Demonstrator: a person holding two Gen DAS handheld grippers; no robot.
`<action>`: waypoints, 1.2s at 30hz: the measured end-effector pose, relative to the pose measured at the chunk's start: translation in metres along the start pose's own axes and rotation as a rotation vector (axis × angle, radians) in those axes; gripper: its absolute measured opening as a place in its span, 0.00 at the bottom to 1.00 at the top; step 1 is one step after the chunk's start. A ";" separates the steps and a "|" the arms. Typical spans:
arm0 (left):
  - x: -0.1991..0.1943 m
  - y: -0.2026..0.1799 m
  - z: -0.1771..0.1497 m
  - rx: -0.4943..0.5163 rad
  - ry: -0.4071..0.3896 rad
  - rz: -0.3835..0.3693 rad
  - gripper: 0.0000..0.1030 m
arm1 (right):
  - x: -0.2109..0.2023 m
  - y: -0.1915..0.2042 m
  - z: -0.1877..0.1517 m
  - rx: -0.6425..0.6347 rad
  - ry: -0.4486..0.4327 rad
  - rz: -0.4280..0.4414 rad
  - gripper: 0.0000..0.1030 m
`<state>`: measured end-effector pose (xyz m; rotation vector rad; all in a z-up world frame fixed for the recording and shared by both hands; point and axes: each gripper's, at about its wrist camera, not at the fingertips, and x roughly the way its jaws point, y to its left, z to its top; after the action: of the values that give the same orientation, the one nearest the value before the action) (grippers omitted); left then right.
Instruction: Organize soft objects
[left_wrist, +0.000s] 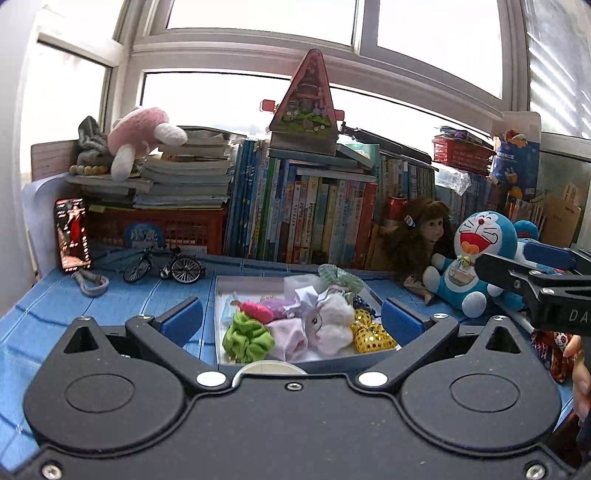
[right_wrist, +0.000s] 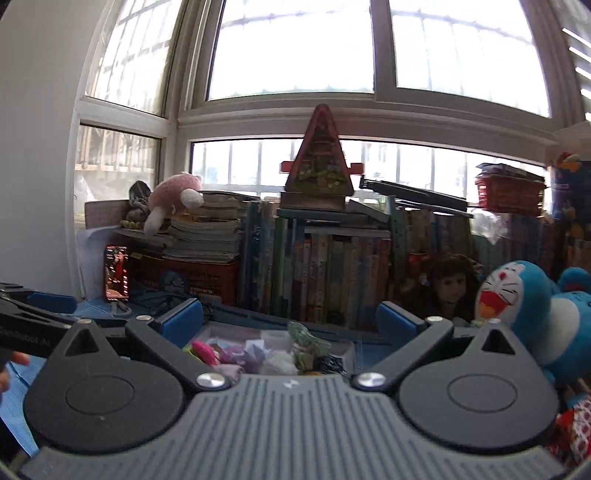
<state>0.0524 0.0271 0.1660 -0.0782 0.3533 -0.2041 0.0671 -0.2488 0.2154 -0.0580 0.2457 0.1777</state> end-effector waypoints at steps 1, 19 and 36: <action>-0.001 0.000 -0.005 -0.002 -0.003 0.006 1.00 | -0.005 0.000 -0.004 -0.003 -0.004 -0.009 1.00; 0.008 -0.004 -0.100 0.004 0.088 0.135 1.00 | -0.029 0.020 -0.083 -0.034 -0.015 -0.052 1.00; 0.028 -0.001 -0.143 -0.019 0.172 0.199 1.00 | -0.023 0.023 -0.140 -0.002 0.051 -0.114 1.00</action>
<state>0.0276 0.0146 0.0233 -0.0435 0.5315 -0.0101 0.0076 -0.2415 0.0848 -0.0786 0.2923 0.0633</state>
